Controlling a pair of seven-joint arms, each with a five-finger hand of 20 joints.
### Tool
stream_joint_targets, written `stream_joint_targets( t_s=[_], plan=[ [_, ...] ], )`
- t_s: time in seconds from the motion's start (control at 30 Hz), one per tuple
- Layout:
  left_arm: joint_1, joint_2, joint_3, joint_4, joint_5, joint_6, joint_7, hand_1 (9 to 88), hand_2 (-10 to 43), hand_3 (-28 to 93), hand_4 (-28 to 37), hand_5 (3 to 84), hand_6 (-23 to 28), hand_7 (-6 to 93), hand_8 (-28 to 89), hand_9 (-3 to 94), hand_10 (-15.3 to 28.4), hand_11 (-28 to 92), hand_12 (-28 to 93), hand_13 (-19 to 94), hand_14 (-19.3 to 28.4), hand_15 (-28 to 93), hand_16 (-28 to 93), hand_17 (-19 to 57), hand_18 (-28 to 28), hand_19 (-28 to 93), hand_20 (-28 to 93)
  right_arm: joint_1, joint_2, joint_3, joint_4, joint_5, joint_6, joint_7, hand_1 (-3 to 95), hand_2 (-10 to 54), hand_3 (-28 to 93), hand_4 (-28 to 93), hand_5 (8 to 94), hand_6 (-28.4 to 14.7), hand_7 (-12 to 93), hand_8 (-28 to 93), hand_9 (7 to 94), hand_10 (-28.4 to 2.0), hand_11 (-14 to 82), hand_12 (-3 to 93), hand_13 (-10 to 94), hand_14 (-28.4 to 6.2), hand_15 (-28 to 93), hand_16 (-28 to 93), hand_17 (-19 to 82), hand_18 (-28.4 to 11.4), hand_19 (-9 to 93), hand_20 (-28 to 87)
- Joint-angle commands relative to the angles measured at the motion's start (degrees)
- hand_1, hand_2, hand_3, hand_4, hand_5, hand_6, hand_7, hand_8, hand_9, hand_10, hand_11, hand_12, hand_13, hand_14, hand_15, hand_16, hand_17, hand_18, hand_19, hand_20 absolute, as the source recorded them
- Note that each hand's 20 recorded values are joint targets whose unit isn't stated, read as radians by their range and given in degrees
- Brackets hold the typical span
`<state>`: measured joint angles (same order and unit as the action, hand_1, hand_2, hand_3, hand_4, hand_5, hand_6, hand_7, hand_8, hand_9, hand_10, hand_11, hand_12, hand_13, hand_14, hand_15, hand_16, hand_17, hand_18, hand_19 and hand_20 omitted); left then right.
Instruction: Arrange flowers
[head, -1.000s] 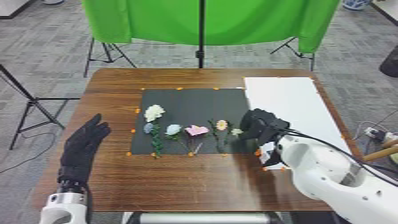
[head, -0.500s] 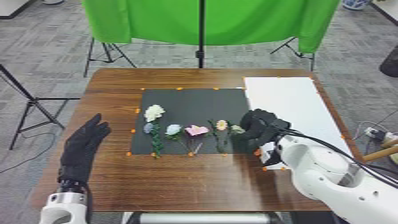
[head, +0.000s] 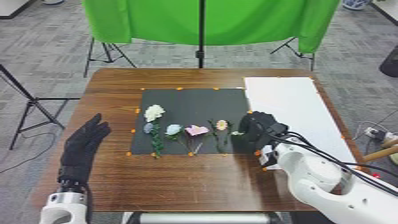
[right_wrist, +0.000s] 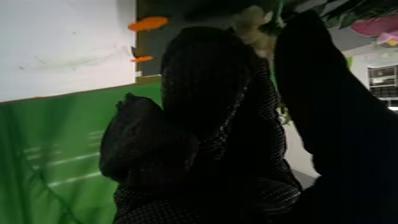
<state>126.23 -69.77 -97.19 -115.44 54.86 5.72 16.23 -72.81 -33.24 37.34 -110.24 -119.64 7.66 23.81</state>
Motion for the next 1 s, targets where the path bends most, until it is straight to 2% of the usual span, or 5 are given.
stream_joint_targets(
  t_s=[0.03, 0.33, 0.67, 0.83, 1.0],
  plan=[
    [0.6, -0.48, -0.13, -0.06, 0.29, -0.53, -0.45, 22.5, -2.0, 68, -24.0, 41.5, 3.8, 6.2, -5, 39.7, 11.7, 12, 16, 30, 16.0, 14, 6, 0.4, 13.8, 3, 18, -0.6, 0.5, 2.2, -1.8, 0.6, -1.9, -0.4, 44.4, -9.5, 64, -18, 65.4, 0.3, 15, -10, 68.0, -12.8, 11.3, 15.2, 90, -3.3, 51, 32, 63, -9.9, 93, 45],
    [0.8, -0.48, -0.2, -0.17, 0.3, -0.32, -0.42, 22.6, -2.0, 68, -23.9, 41.4, 3.8, 6.1, -5, 39.7, 11.8, 12, 16, 30, 16.0, 14, 6, 0.4, 13.8, 3, 18, -7.6, 1.1, 17.3, -7.9, 12.9, -12.6, -0.1, 38.4, -9.5, 62, -19, 59.0, -0.7, 11, -9, 66.5, -15.3, 10.0, 15.3, 90, -3.7, 50, 31, 63, -9.5, 93, 44],
    [0.3, -0.24, 0.01, -0.17, 0.65, -1.03, -0.64, 22.5, -2.0, 69, -23.8, 41.5, 3.8, 6.3, -5, 39.8, 11.8, 12, 16, 30, 16.0, 14, 6, 0.3, 13.8, 3, 18, -29.6, -7.2, 46.4, -11.0, 40.4, 0.7, -12.3, 27.5, -5.0, 61, -13, 61.0, -1.9, 10, -8, 70.8, -16.0, 10.9, 16.1, 82, -9.9, 41, 29, 53, -14.5, 83, 36],
    [0.4, -0.4, 0.31, -1.09, 1.35, -1.82, -0.42, 22.6, -2.0, 68, -23.7, 41.5, 3.8, 6.4, -5, 39.8, 11.7, 12, 16, 30, 16.0, 14, 6, 0.4, 13.8, 3, 18, -40.9, -17.0, 54.4, -10.1, 54.9, 8.7, -31.2, 23.1, -2.6, 69, -16, 60.7, -1.1, 13, -9, 63.0, -14.9, 8.8, 15.1, 51, -14.8, 15, 24, 24, -14.7, 26, 33],
    [-0.3, 0.07, 0.66, -1.72, 2.69, -3.09, -0.54, 22.5, -2.1, 68, -23.8, 41.7, 3.9, 6.4, -5, 39.8, 11.8, 12, 16, 30, 16.0, 14, 6, 0.6, 13.6, 3, 18, -46.8, -25.6, 56.0, -9.1, 61.5, 8.8, -39.2, 12.7, -1.5, 75, -16, 45.5, 0.1, 9, -8, 45.1, -14.3, 5.0, 12.5, 33, -13.3, 8, 17, 18, -13.6, 4, 27]
  ],
)
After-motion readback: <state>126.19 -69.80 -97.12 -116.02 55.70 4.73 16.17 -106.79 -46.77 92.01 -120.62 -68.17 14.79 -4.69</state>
